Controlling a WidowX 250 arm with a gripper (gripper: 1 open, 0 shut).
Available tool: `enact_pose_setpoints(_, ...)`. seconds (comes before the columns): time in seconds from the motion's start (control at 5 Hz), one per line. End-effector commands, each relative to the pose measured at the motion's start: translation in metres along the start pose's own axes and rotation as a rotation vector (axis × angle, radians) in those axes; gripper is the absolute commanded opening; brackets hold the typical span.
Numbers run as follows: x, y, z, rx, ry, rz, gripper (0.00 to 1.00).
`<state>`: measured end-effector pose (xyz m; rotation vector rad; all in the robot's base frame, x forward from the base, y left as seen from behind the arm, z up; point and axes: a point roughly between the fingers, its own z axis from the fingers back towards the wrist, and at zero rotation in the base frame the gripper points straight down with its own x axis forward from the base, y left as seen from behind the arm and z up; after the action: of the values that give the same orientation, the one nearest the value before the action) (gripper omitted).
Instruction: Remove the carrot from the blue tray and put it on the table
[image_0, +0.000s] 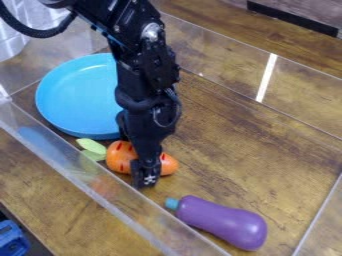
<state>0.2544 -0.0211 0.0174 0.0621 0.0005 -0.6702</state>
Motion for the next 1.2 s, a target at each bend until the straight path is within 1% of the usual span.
enact_pose_setpoints(0.0, 0.007, -0.015, 0.008, -0.003, -0.007, 0.03, 1.0)
enact_pose_setpoints(0.2, 0.012, -0.019, 0.011, -0.006, -0.003, 0.077, 1.0)
enact_pose_setpoints(0.4, 0.017, -0.024, 0.01, -0.006, -0.006, -0.001, 1.0)
enact_pose_setpoints(0.6, 0.021, -0.027, 0.017, -0.002, -0.012, -0.072, 0.0)
enact_pose_setpoints(1.0, 0.003, 0.008, 0.024, 0.009, -0.013, -0.128, 0.0)
